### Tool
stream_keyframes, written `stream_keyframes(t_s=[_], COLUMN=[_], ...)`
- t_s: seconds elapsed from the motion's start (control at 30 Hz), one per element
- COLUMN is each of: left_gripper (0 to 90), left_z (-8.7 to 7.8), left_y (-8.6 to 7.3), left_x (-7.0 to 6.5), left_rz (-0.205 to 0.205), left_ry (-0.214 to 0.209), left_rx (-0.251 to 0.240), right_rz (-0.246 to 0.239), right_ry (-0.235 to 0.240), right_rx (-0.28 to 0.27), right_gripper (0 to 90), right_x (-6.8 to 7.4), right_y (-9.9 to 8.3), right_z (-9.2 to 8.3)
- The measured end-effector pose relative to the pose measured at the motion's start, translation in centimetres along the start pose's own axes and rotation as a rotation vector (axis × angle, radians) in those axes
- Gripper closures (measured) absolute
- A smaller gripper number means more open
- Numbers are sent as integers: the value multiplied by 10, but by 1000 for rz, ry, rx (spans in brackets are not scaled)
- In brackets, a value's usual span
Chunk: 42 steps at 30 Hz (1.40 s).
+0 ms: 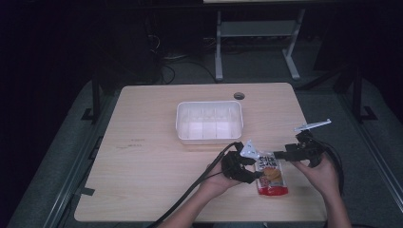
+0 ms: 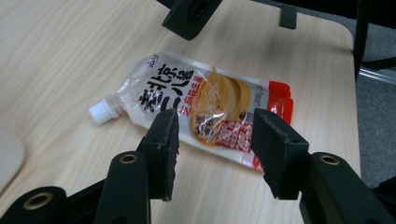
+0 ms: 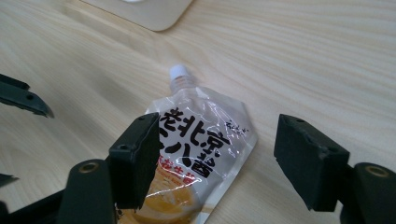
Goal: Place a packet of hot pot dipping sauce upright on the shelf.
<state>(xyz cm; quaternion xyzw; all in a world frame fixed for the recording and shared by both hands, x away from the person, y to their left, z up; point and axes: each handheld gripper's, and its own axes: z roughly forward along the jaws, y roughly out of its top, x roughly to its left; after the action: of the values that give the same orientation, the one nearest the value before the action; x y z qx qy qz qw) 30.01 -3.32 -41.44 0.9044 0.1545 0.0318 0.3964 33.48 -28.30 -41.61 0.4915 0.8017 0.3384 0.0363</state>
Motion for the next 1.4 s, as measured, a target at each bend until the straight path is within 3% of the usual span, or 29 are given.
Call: stream_keyframes(t_s=[0.1,0.4,0.57,0.7,1.0,1.2,1.4], left_gripper=[552,633,650,670,706,726,727], left_z=[11,41,52,54,57,57,57], left_y=[2,0,-5,-6,-5,-6,-6], left_x=[1,4,5,5,3,3,3], left_rz=[-15,-60,-60,-71,-39,-36,-35], left_ry=[-4,-9,-6,-2,29,34,38], left_rx=[10,70,143,140,176,187,188], right_rz=[9,60,64,79,105,93,122], right_ry=[7,19,40,43,71,80,97], right_rx=[-12,30,44,66,104,119,137], right_gripper=[338,364,417,438,481,519,524], right_x=[-3,-13,-16,-19,-21,-19,-21], right_y=[-3,-7,-10,-12,-15,-15,-16], right_z=[3,13,20,24,29,32,31])
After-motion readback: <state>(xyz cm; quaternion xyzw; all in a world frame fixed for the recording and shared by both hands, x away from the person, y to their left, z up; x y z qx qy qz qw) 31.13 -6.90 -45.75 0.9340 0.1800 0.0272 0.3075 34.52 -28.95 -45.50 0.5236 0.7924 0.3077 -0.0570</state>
